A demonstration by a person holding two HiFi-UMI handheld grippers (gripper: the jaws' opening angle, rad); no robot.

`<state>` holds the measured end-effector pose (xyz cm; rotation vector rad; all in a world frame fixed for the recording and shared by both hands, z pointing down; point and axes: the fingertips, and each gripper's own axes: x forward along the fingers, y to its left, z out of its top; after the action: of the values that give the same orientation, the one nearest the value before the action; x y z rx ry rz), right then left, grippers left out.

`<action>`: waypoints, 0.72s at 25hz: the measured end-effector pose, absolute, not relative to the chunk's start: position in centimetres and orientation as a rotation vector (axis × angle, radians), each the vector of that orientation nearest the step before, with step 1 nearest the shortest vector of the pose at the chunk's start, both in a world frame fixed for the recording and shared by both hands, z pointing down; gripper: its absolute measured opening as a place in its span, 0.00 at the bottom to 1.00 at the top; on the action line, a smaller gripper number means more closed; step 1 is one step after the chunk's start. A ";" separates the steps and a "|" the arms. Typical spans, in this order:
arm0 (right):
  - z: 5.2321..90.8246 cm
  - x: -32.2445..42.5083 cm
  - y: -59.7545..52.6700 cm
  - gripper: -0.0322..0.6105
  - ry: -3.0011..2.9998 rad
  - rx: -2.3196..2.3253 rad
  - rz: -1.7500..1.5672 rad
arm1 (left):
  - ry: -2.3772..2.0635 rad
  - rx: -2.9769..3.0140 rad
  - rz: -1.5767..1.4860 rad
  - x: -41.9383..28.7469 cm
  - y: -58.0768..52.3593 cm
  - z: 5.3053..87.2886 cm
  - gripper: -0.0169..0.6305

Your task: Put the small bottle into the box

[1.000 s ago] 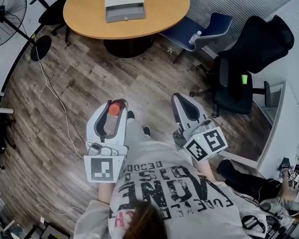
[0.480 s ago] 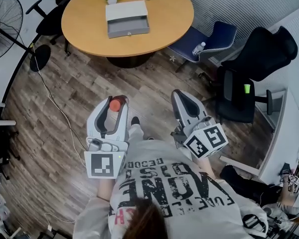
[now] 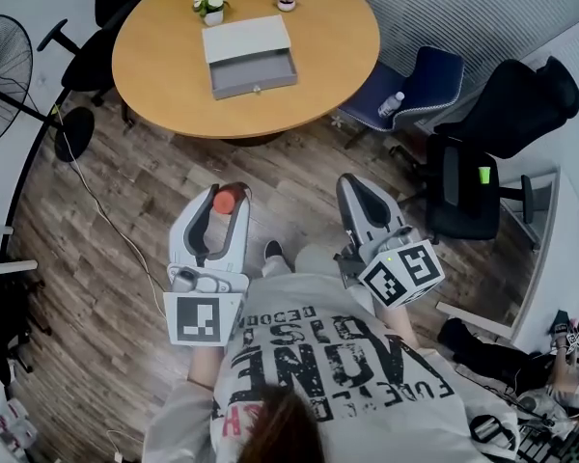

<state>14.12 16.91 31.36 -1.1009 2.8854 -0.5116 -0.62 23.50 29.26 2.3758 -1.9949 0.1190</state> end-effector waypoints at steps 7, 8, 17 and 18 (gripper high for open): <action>31.8 12.5 15.3 0.07 2.902 -1.098 -0.520 | -2.012 2.356 0.071 -2.7 21.9 29.7 0.26; 31.9 12.4 14.9 0.07 2.903 -1.094 -0.526 | -2.012 2.350 0.072 -2.8 21.6 29.8 0.26; 32.5 10.5 9.4 0.07 2.946 -1.005 -0.563 | -2.055 2.278 0.052 -4.3 16.6 30.3 0.26; 32.6 10.2 8.3 0.07 2.954 -0.990 -0.566 | -2.063 2.262 0.050 -4.6 15.6 30.4 0.26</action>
<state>10.24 8.31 32.60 -0.9901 2.9543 -0.5655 -4.61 15.61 30.37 2.2616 -2.0634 0.0496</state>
